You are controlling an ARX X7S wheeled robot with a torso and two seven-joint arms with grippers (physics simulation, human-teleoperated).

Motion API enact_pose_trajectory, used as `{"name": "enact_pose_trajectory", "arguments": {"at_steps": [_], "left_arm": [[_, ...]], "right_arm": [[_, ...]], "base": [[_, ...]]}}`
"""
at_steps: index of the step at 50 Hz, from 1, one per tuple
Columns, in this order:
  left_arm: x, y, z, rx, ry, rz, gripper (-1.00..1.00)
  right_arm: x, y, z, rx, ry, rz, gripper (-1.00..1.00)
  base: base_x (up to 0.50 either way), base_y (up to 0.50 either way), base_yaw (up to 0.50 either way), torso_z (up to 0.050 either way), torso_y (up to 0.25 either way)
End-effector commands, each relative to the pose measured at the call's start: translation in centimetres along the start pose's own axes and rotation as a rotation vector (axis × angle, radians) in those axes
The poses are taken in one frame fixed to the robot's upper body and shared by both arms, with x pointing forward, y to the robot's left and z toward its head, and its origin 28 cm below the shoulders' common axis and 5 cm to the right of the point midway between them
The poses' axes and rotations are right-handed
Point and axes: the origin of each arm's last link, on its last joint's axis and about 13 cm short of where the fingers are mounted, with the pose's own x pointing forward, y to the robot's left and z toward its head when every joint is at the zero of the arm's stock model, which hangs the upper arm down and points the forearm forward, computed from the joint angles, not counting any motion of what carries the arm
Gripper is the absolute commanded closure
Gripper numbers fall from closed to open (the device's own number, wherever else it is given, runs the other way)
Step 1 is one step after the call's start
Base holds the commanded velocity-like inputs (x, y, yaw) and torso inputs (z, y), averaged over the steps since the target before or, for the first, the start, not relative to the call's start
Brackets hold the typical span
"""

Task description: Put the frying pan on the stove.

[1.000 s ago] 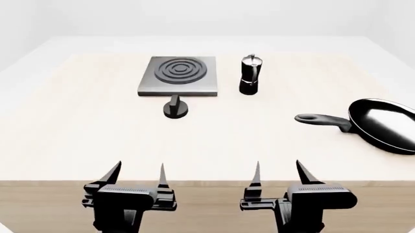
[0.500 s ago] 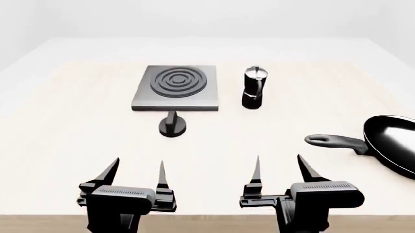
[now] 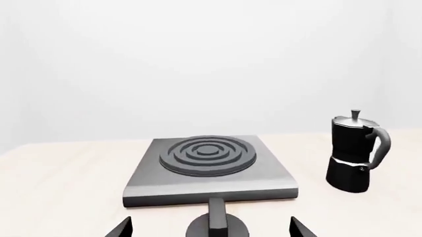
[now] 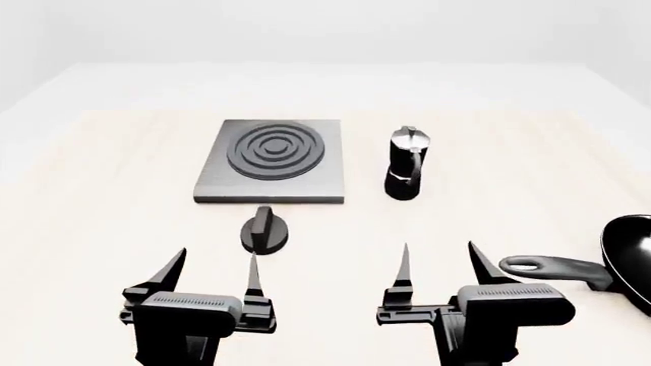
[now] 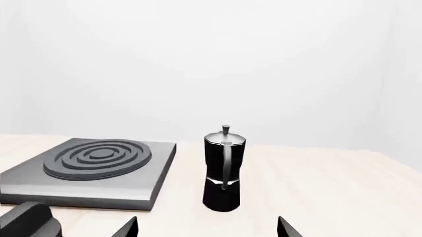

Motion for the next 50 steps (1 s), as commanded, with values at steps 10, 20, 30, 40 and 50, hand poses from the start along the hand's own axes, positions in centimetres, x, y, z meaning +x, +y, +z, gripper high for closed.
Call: {"name": "enact_pose_trajectory", "arguments": {"at_steps": [10, 20, 30, 40, 50], "left_arm": [[-0.1, 0.1, 0.0, -0.012, 0.003, 0.003, -1.00], [-0.2, 0.1, 0.0, -0.016, 0.006, -0.002, -1.00], [-0.2, 0.2, -0.2, -0.014, 0.010, 0.000, -1.00], [0.0, 0.1, -0.2, -0.009, 0.010, -0.002, -1.00], [-0.1, 0.2, -0.2, -0.010, 0.005, 0.005, -1.00]], "right_arm": [[-0.1, 0.0, 0.1, 0.009, -0.002, 0.001, -1.00], [-0.1, 0.0, 0.2, 0.010, -0.005, 0.004, -1.00], [-0.1, 0.0, 0.2, 0.011, -0.005, 0.004, -1.00], [0.2, 0.0, 0.1, 0.012, 0.001, -0.001, -1.00], [1.0, -0.1, 0.7, 0.005, -0.013, -0.092, -1.00]], "base": [[0.31, 0.00, 0.00, 0.000, 0.000], [0.31, 0.00, 0.00, 0.000, 0.000], [0.31, 0.00, 0.00, 0.000, 0.002], [0.31, 0.00, 0.00, 0.000, 0.000], [0.26, 0.00, 0.00, 0.000, 0.000]]}}
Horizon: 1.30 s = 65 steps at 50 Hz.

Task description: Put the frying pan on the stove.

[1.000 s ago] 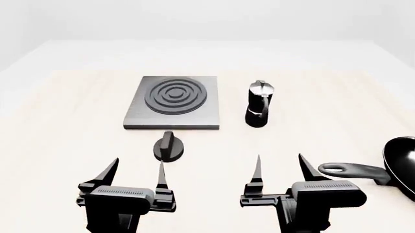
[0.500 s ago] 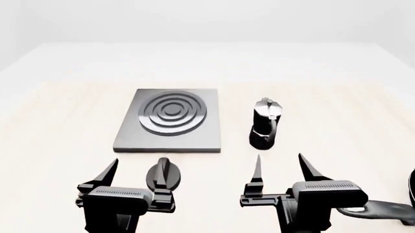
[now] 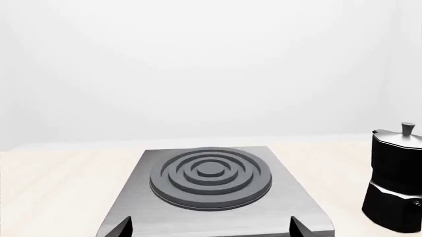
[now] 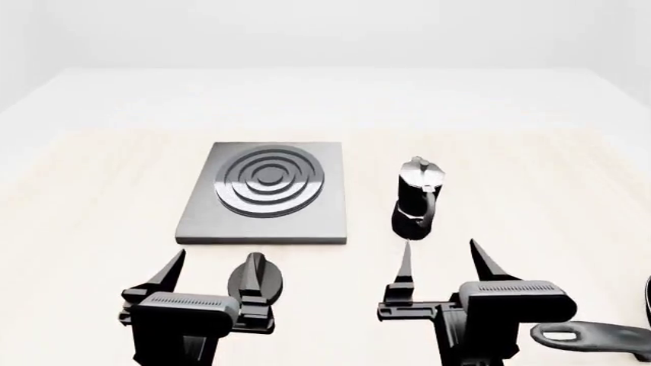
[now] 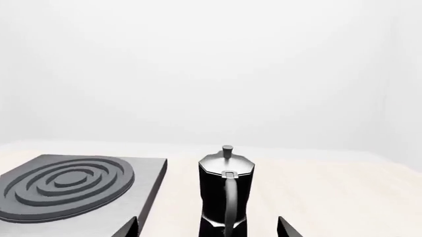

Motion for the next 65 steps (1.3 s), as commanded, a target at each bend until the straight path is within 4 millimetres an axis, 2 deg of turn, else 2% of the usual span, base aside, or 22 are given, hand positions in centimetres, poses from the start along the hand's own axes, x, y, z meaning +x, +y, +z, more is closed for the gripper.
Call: {"name": "enact_pose_trajectory", "arguments": {"at_steps": [1, 8, 17, 36, 53, 54, 65], "left_arm": [[-0.1, 0.0, -0.1, 0.000, -0.002, 0.006, -1.00], [0.0, 0.2, -0.2, -0.005, -0.005, 0.019, -1.00], [-0.1, 0.2, -0.4, -0.002, -0.003, 0.015, -1.00], [0.1, 0.2, -0.4, 0.002, -0.002, 0.013, -1.00], [0.0, 0.2, -0.7, -0.001, 0.003, 0.020, -1.00], [0.0, 0.3, -0.7, 0.001, 0.003, 0.023, -1.00], [0.0, 0.4, -0.8, 0.000, 0.006, 0.026, -1.00]], "right_arm": [[0.9, -0.2, 0.6, -0.009, -0.017, -0.103, -1.00], [1.8, -0.6, 0.6, 0.061, 0.006, -0.246, -1.00], [2.5, -1.1, 0.8, 0.067, 0.003, -0.437, -1.00], [2.5, -2.5, 1.0, 0.094, 0.016, -0.627, -1.00], [1.1, -4.3, 0.3, 0.152, 0.019, -0.741, -1.00], [0.3, -4.8, -1.0, 0.189, 0.028, -0.816, -1.00], [0.0, -4.9, -1.5, 0.194, 0.030, -0.827, -1.00]], "base": [[0.00, 0.00, 0.00, 0.000, 0.000], [0.00, 0.00, 0.00, 0.000, 0.000], [0.00, 0.00, 0.00, 0.000, 0.000], [0.00, 0.00, 0.00, 0.000, 0.000], [0.00, 0.00, 0.00, 0.000, 0.000], [0.00, 0.00, 0.00, 0.000, 0.000], [0.00, 0.00, 0.00, 0.000, 0.000]]}}
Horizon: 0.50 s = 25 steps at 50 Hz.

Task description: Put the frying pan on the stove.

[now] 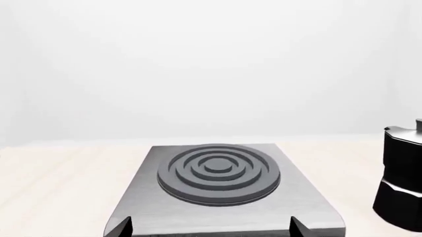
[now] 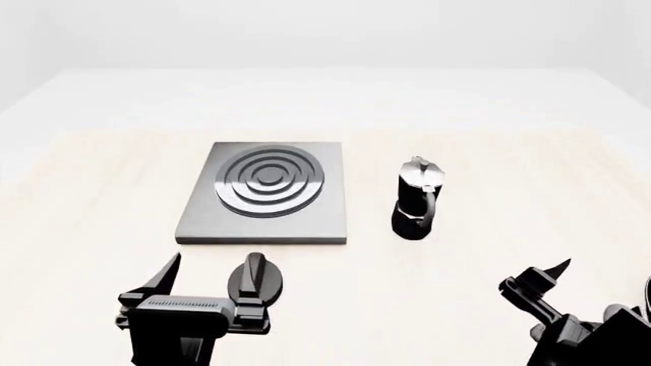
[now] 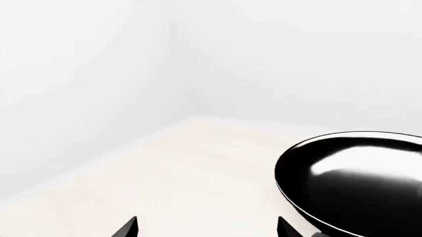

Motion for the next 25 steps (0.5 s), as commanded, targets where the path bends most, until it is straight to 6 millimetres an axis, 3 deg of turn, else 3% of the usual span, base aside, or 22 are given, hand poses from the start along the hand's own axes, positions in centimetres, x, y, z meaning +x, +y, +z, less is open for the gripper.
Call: {"name": "enact_pose_trajectory", "arguments": {"at_steps": [1, 25], "left_arm": [[-0.01, 0.04, -0.12, 0.000, 0.003, 0.003, -1.00], [0.07, 0.03, -0.13, 0.001, 0.002, 0.001, -1.00]], "right_arm": [[-0.11, -1.01, -0.63, 0.020, 0.008, -0.057, -1.00], [0.05, -0.50, -0.56, 0.026, 0.018, -0.141, -1.00]], "base": [[0.00, 0.00, 0.00, 0.000, 0.000], [0.00, 0.00, 0.00, 0.000, 0.000]]}}
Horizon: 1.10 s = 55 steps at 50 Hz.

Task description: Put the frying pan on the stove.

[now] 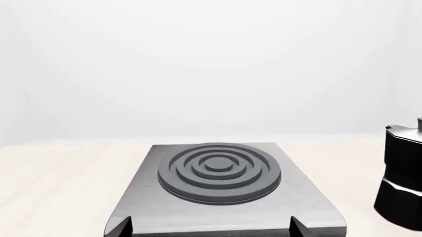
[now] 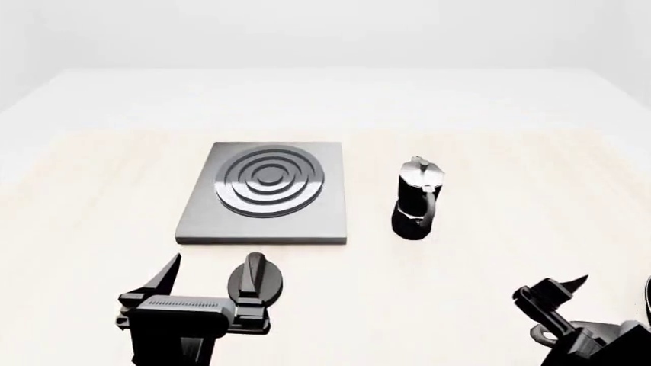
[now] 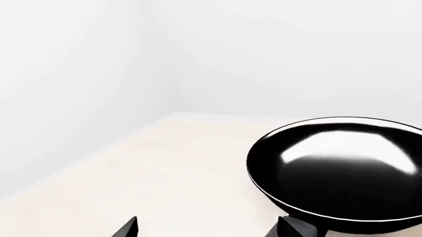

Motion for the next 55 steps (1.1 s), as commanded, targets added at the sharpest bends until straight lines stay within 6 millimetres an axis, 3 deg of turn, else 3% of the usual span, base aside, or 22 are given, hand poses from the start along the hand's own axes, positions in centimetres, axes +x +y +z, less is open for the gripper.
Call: {"name": "enact_pose_trajectory", "arguments": {"at_steps": [1, 28, 42, 55], "left_arm": [[0.0, 0.0, 0.0, 0.001, 0.000, 0.000, -1.00], [0.0, 0.0, -0.4, -0.002, 0.005, -0.004, -1.00], [0.0, 0.1, -0.4, -0.004, 0.005, -0.004, -1.00], [-0.1, 0.0, -0.5, -0.005, 0.008, -0.007, -1.00]], "right_arm": [[0.1, 0.3, 0.0, -0.002, -0.001, -0.058, -1.00], [2.6, 4.1, 0.5, 0.042, -0.014, -0.243, -1.00], [5.0, 5.0, -0.5, 0.063, 0.013, -0.411, -1.00], [5.2, 5.5, -0.8, 0.032, 0.016, -0.477, -1.00]], "base": [[0.00, 0.00, 0.00, 0.000, 0.000], [0.00, 0.00, 0.00, 0.000, 0.000], [0.00, 0.00, 0.00, 0.000, 0.000], [0.00, 0.00, 0.00, 0.000, 0.000]]}}
